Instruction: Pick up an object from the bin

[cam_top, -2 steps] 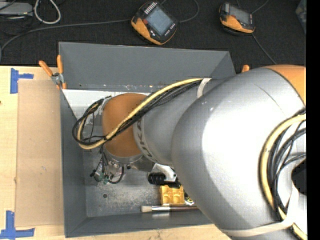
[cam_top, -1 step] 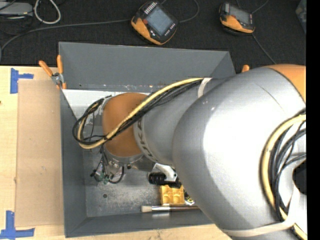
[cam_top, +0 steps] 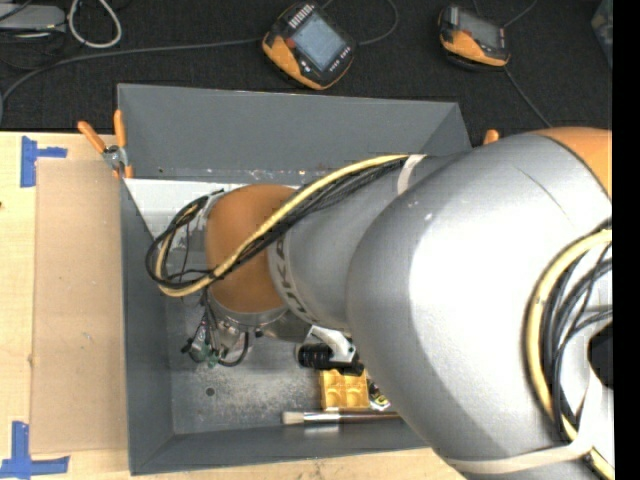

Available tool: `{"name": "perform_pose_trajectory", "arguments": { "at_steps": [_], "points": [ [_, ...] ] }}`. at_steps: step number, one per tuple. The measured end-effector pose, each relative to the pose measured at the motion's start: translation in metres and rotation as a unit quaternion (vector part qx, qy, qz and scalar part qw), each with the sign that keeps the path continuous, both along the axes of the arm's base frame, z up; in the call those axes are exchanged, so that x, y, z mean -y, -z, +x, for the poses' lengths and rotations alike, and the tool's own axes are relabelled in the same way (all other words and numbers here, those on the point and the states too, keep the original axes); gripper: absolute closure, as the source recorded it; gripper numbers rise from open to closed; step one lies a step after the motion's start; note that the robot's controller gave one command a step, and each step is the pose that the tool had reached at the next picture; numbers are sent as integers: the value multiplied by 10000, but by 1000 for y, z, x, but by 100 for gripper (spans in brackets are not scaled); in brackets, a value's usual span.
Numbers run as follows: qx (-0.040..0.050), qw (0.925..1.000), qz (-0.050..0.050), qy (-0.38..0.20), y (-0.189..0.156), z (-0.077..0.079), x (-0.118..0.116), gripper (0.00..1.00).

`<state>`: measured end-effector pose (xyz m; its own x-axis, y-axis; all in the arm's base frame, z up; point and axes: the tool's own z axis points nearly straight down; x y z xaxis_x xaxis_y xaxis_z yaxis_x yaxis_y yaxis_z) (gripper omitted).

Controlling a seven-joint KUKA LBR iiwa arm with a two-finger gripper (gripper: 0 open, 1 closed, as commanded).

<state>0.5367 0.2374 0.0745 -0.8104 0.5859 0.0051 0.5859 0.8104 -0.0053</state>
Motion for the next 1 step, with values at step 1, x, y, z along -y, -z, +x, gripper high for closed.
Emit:
{"name": "perform_pose_trajectory", "arguments": {
  "at_steps": [1],
  "points": [
    [-61, 10000, -25, 1, -24, -3, 2, 100]
  ]
}}
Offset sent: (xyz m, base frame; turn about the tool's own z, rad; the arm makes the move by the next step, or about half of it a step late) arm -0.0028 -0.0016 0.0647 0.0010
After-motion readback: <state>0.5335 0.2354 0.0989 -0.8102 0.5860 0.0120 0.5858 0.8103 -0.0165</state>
